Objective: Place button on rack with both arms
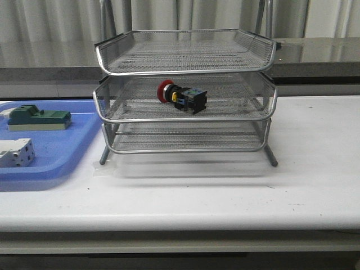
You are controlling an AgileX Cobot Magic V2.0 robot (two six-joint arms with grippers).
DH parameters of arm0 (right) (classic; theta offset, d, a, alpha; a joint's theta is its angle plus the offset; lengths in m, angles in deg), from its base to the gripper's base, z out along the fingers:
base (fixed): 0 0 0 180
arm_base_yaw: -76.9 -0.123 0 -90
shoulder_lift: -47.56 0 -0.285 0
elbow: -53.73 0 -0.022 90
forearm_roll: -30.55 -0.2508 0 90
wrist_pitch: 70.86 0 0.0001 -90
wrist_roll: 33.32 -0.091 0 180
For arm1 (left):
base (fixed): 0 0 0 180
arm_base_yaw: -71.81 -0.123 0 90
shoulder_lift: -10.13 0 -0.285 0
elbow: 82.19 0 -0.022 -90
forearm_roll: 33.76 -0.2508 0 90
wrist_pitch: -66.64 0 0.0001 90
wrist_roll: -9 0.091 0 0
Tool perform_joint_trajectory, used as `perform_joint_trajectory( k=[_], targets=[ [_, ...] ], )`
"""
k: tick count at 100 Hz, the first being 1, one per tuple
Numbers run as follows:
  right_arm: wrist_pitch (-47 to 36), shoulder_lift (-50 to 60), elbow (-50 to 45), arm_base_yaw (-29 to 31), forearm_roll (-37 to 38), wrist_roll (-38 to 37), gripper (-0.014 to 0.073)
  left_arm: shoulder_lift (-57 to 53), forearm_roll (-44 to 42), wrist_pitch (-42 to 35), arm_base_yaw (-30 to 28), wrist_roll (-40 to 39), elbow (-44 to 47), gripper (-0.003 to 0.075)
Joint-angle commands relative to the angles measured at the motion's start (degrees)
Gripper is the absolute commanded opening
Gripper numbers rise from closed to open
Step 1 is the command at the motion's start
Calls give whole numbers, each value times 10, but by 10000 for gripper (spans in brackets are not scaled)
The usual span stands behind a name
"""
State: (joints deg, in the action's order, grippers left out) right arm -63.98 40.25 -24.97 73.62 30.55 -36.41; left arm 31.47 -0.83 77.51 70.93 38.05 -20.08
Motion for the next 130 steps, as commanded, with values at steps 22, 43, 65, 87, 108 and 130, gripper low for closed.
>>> perform_joint_trajectory(
  k=[22, 43, 65, 87, 108, 130],
  targets=[
    [-51, 11, -1, 2, 10, -2, -57, 5, 10, -43, -1, -5, -16, -20],
    [-51, 11, -1, 2, 10, -2, -57, 5, -18, -46, 0, -5, -16, -20],
    [-51, 11, -1, 2, 10, -2, -57, -20, -249, -50, 0, -234, -10, -20],
    [-50, 11, -1, 2, 10, -2, -57, -59, -329, -88, 0, -315, 37, -20],
    [-50, 11, -1, 2, 10, -2, -57, -107, -329, -143, 0, -316, 109, -20],
    [-50, 11, -1, 2, 10, -2, -57, -145, -329, -170, 0, -322, 158, -20]
  ],
)
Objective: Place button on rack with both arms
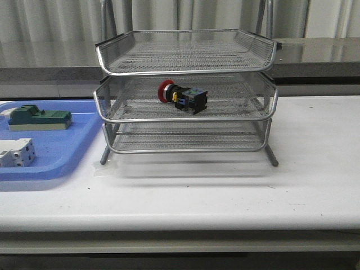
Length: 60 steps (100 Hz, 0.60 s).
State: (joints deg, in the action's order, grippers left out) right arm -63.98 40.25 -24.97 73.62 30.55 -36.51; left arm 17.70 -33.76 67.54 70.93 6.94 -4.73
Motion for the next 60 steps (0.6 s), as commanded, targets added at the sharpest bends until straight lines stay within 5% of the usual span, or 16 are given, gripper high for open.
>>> perform_joint_trajectory(
  k=[1, 60],
  targets=[
    [-50, 11, -1, 2, 10, -1, -57, -8, 0, -72, 0, -10, 7, -20],
    [-47, 11, -1, 2, 10, -1, -57, -18, 0, -79, 0, -10, 19, -20]
  ],
)
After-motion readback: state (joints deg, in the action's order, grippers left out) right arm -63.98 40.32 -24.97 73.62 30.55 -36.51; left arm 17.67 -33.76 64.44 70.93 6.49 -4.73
